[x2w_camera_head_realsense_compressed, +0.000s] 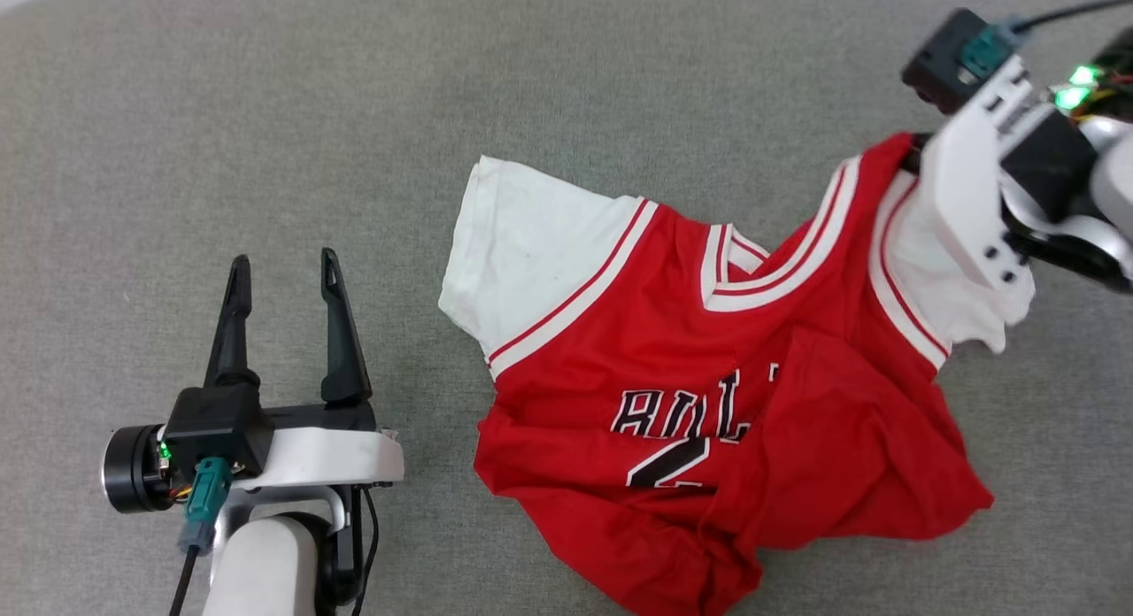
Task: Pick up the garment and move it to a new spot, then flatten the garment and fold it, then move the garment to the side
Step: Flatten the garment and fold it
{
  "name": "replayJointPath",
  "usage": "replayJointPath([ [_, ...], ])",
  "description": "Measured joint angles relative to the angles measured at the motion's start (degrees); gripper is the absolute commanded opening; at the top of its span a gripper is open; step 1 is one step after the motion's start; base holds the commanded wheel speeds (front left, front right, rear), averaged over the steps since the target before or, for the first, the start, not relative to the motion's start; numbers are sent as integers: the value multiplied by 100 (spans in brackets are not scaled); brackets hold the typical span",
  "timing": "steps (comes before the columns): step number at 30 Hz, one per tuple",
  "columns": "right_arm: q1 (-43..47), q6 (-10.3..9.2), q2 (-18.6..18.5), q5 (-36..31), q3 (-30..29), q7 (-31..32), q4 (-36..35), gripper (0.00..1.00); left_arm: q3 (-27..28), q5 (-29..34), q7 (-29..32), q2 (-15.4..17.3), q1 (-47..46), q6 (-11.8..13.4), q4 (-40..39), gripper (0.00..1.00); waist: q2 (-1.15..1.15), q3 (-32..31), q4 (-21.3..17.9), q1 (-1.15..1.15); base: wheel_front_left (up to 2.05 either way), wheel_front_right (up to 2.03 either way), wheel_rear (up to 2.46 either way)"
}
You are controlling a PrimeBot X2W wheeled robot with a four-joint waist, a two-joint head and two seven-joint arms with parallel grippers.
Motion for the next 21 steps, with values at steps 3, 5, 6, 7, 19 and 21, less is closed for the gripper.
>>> replayJointPath([
  [3,6,0,601,9,20,-27,809,0,-105,-34,0,1,-104,-1,27,100,0,203,30,0,0,0,0],
  [5,196,0,938,12,75,-58,1243,0,-144,-40,0,-9,-198,4,20,100,0,310,64,0,0,0,0],
  [6,282,0,1085,-35,98,-57,1405,0,-142,-41,0,-8,-214,19,13,100,0,355,75,1,0,0,0],
  [7,345,-5,1211,-98,102,-67,1510,0,-133,-41,0,-4,-215,24,15,100,0,392,80,0,0,0,0],
  [19,404,-1,1067,153,156,-1087,1600,100,-76,-23,0,-5,-219,46,121,100,0,231,-108,0,0,0,0],
  [21,325,0,800,264,165,-1282,1328,100,-82,-23,0,-7,-175,48,131,100,0,136,-130,0,0,0,0],
])
